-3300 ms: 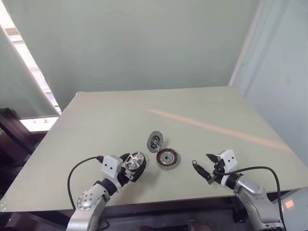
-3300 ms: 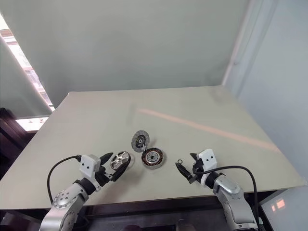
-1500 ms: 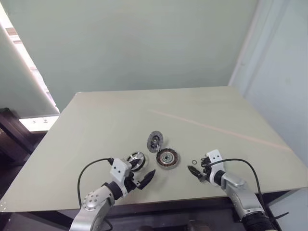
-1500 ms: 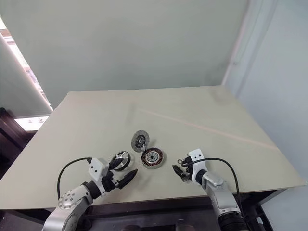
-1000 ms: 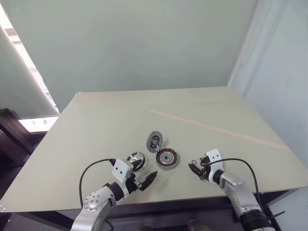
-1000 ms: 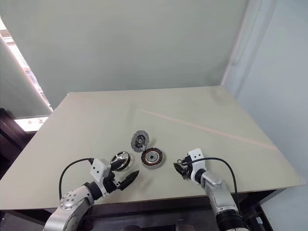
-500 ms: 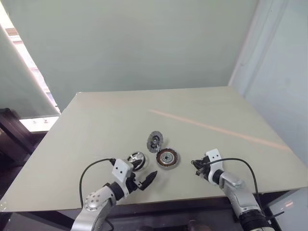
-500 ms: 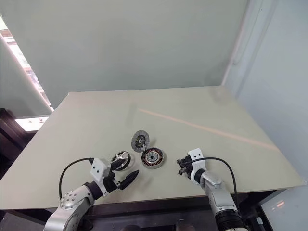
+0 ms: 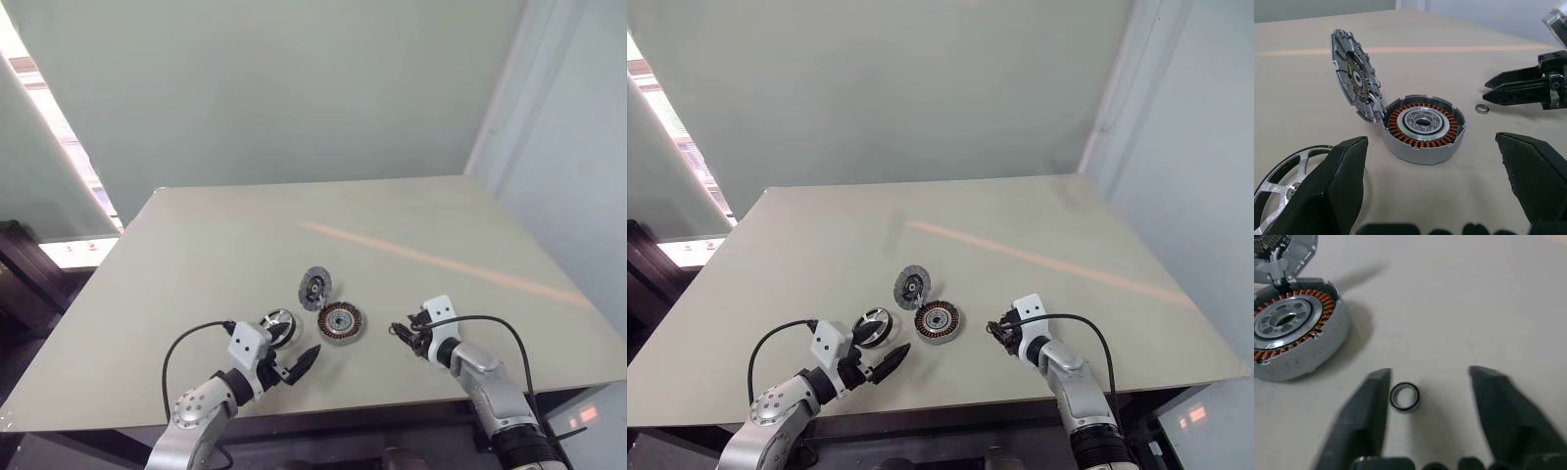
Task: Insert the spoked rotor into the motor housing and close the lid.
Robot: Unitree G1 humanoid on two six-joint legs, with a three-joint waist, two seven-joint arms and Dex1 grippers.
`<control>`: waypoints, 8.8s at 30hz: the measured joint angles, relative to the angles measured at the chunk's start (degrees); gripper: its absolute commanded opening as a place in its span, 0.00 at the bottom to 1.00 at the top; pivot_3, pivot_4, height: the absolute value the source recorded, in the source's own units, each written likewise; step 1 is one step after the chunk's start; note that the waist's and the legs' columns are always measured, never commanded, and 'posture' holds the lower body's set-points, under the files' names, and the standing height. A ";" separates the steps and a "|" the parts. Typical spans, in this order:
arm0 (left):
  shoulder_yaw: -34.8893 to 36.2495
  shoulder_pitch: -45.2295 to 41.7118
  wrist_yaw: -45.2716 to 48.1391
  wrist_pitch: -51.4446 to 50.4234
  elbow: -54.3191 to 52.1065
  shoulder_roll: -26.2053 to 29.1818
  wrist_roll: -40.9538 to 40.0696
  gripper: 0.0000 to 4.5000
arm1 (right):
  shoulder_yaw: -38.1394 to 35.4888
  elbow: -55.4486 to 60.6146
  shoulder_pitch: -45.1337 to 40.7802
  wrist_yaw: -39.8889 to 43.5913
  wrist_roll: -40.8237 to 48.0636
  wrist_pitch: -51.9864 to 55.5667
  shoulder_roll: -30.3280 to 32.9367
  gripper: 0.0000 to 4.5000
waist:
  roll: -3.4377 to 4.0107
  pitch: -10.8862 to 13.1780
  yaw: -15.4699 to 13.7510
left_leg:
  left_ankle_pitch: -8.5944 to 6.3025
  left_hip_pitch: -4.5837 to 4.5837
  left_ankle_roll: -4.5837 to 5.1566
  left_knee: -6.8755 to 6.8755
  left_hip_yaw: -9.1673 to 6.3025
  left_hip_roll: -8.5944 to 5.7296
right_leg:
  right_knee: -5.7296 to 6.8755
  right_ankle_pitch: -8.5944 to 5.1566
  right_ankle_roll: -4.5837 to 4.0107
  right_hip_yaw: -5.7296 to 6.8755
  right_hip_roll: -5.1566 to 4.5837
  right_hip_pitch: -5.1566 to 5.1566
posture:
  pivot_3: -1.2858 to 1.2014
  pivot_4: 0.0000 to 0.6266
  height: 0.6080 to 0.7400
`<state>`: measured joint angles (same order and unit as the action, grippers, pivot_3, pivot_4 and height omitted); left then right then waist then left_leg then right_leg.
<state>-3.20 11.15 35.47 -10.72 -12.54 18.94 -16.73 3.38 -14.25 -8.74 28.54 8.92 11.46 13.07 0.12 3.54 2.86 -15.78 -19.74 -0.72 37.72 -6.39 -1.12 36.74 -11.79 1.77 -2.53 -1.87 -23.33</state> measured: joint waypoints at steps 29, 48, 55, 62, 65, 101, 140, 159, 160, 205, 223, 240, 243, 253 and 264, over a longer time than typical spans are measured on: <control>0.05 0.14 -0.41 0.01 0.00 0.28 0.00 1.00 | 2.37 -5.49 -1.31 0.07 -2.34 -2.89 -0.53 0.16 | -0.01 -0.01 0.00 | 0.00 0.02 0.00 -0.02 0.01 0.00 | 0.00 0.00 0.00 -0.01 0.00 0.01 | 0.52 0.00 1.00; 0.67 -0.11 -0.57 0.02 0.01 0.65 -0.03 1.00 | 6.95 4.66 -4.71 -0.08 -2.33 2.62 -5.07 0.16 | 0.00 0.00 0.00 | 0.00 0.01 0.00 -0.06 0.00 0.00 | 0.00 0.00 0.00 -0.01 0.00 -0.04 | 0.52 0.00 1.00; 2.00 0.92 -0.90 0.02 0.01 0.99 -0.03 1.00 | 9.95 4.33 -7.78 -0.70 -3.53 4.57 -7.71 0.16 | 0.01 0.00 0.01 | 0.00 0.00 0.00 -0.07 0.00 0.00 | 0.00 0.00 0.00 -0.01 0.00 -0.06 | 0.52 0.00 1.00; 2.06 1.49 -1.10 -0.03 0.01 0.99 -0.02 1.00 | 12.13 0.21 -9.91 -0.86 -4.67 4.68 -9.62 0.16 | 0.01 0.00 0.01 | 0.00 0.00 0.00 -0.12 -0.01 0.00 | 0.00 0.00 0.00 -0.01 0.00 -0.08 | 0.52 0.00 1.00; 2.06 1.64 -1.15 -0.09 0.01 1.00 -0.02 1.00 | 12.42 -1.25 -10.72 -0.85 -5.03 4.65 -9.78 0.16 | 0.01 0.00 0.01 | 0.00 0.00 0.00 -0.12 -0.01 0.00 | 0.00 0.00 0.00 -0.01 0.00 -0.08 | 0.52 0.00 1.00; 1.93 1.73 -1.19 -0.47 -0.33 0.98 -0.02 1.00 | 12.72 -10.18 -13.22 -0.58 -7.25 1.00 -11.01 0.16 | 0.02 0.00 0.03 | 0.01 0.01 0.00 -0.13 -0.01 0.00 | 0.01 0.01 0.00 -0.01 0.00 -0.08 | 0.52 0.00 1.00; 1.57 1.64 -0.99 -0.46 -0.33 0.97 0.13 1.00 | 12.57 -9.80 -12.99 0.82 -7.17 1.44 -10.95 0.99 | 0.03 0.00 0.01 | 0.01 0.02 0.00 -0.12 -0.01 0.00 | 0.01 0.01 0.00 -0.01 0.00 -0.06 | 0.52 0.00 1.00; 1.47 1.46 -0.97 -0.47 -0.32 0.91 0.13 1.00 | 12.51 -3.67 -12.41 2.32 -7.18 6.01 -9.32 0.01 | 0.03 0.00 0.02 | 0.01 0.02 0.00 -0.13 -0.01 0.00 | 0.00 0.00 0.00 -0.01 0.01 -0.08 | 0.52 0.00 1.00; 1.46 1.46 -0.98 -0.46 -0.33 0.91 0.13 1.00 | 12.63 -3.67 -12.40 2.33 -7.23 6.07 -9.30 0.01 | 0.02 0.00 0.02 | 0.00 0.02 0.00 -0.13 -0.01 0.00 | 0.00 0.00 0.00 -0.01 0.01 -0.08 | 0.52 0.00 1.00; 0.04 1.93 -1.34 -0.47 -0.33 0.79 0.14 1.00 | 15.10 -5.76 -13.23 0.36 -10.59 6.63 -10.45 0.01 | 0.02 -0.01 0.06 | 0.01 0.04 0.00 -0.16 -0.01 0.01 | 0.01 0.00 0.00 -0.01 0.01 -0.08 | 0.52 0.00 1.00; 0.72 2.10 -2.75 -0.79 -0.33 0.78 -0.07 1.00 | 11.21 -1.48 -12.57 1.00 -8.31 3.83 -9.72 0.01 | 0.02 0.00 0.03 | 0.01 0.02 0.00 -0.17 -0.01 0.01 | 0.00 0.00 0.00 -0.01 0.01 -0.09 | 0.52 0.00 1.00; 14.14 6.79 -19.58 -29.41 -5.27 -14.00 -25.03 1.00 | 10.35 3.26 -7.72 2.94 -6.70 1.17 -6.49 0.01 | -0.02 0.03 -0.01 | 0.00 0.01 -0.01 0.06 -0.13 0.02 | 0.00 0.00 0.00 0.11 -0.02 -0.02 | 0.52 0.00 1.00; 17.00 3.18 -23.14 -30.72 -3.22 -16.97 -28.52 1.00 | 10.39 3.98 -7.33 2.95 -6.69 1.17 -6.46 0.01 | -0.05 0.02 0.01 | -0.01 0.00 -0.02 0.08 -0.19 0.01 | 0.00 0.00 -0.01 0.16 0.00 0.02 | 0.52 0.00 1.00; 24.84 -6.91 -30.91 -31.34 7.79 -21.66 -35.10 1.00 | 10.46 5.85 -6.39 2.95 -6.70 1.74 -5.28 0.01 | -0.03 0.00 -0.02 | 0.01 0.02 -0.04 0.13 -0.28 -0.07 | -0.01 0.00 0.00 0.20 -0.01 0.14 | 0.52 0.00 1.00; 28.62 -11.27 -35.36 -31.24 13.80 -22.88 -37.16 0.31 | 10.33 7.25 -5.65 2.80 -6.69 2.66 -4.49 0.00 | -0.04 -0.01 -0.02 | 0.02 0.03 -0.08 0.16 -0.35 -0.11 | -0.01 0.00 0.00 0.20 0.00 0.15 | 0.52 0.00 1.00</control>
<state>25.43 -0.12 0.11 -41.96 1.26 -3.94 -53.89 13.72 -7.00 -14.39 31.34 2.23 14.12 8.57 0.08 3.53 2.84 -15.76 -19.71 -0.80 37.88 -6.73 -1.23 36.72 -11.79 1.77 -2.33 -1.87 -23.17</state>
